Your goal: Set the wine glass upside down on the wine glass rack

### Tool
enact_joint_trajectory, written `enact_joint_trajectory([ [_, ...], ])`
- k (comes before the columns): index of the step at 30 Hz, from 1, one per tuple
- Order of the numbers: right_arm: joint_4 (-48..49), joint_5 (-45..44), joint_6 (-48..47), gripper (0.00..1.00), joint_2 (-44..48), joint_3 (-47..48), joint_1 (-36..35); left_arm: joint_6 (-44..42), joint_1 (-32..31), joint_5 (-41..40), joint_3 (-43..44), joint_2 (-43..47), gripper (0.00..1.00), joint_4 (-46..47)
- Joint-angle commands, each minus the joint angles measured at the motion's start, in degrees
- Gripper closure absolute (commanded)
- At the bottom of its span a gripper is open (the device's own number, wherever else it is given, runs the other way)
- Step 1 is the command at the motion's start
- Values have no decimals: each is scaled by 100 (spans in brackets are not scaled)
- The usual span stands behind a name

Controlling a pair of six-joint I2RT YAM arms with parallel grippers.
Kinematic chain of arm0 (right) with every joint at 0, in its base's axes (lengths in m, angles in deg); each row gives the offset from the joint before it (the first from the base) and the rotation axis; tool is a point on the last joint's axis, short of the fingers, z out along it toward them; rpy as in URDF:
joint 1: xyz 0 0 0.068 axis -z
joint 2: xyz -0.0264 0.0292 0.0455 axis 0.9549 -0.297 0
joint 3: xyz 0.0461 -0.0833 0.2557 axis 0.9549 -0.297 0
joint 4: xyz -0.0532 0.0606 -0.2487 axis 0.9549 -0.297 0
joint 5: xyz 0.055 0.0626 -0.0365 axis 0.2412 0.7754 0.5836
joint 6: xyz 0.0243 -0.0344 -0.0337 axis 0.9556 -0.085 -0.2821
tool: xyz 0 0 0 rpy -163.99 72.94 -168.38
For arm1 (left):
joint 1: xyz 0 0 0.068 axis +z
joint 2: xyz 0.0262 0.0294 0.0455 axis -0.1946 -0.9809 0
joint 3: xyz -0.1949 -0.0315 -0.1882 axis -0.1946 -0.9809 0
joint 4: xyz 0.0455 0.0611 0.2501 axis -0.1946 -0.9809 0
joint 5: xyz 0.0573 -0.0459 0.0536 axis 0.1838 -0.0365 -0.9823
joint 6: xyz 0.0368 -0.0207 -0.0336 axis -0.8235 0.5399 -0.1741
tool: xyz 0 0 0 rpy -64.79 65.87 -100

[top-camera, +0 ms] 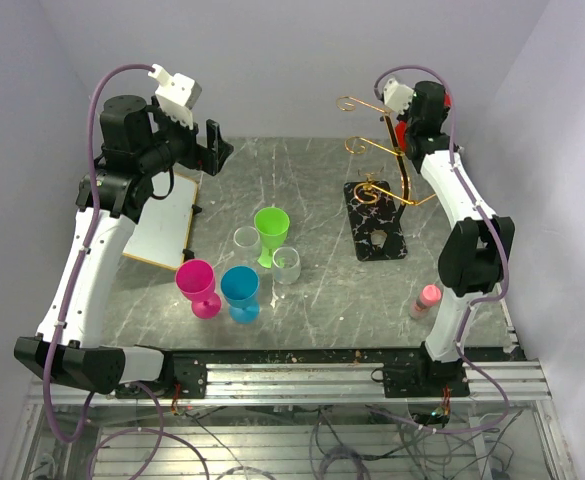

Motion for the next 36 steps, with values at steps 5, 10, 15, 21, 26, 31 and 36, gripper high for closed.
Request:
enact_joint_trajectory([
  [5,-306,179,284,99,261,-54,7,-14,43,138,-31,126,1,209],
  [10,-280,175,279,98,263,-137,-70,-22,43,149,-49,125,1,225],
  [15,-309,163,302,97,242,-128,-149,-9,49,166,-58,124,1,246],
  [21,-344,186,379,94,231,-177,-219,-22,44,173,-49,123,1,249],
  [26,-333,164,381,90,245,-233,-243,-32,45,174,-64,141,1,257],
  [31,-315,137,396,86,282,-301,-262,-27,43,197,-75,169,1,277],
  [36,-297,144,452,81,389,-399,-292,-66,43,153,-125,193,1,286],
])
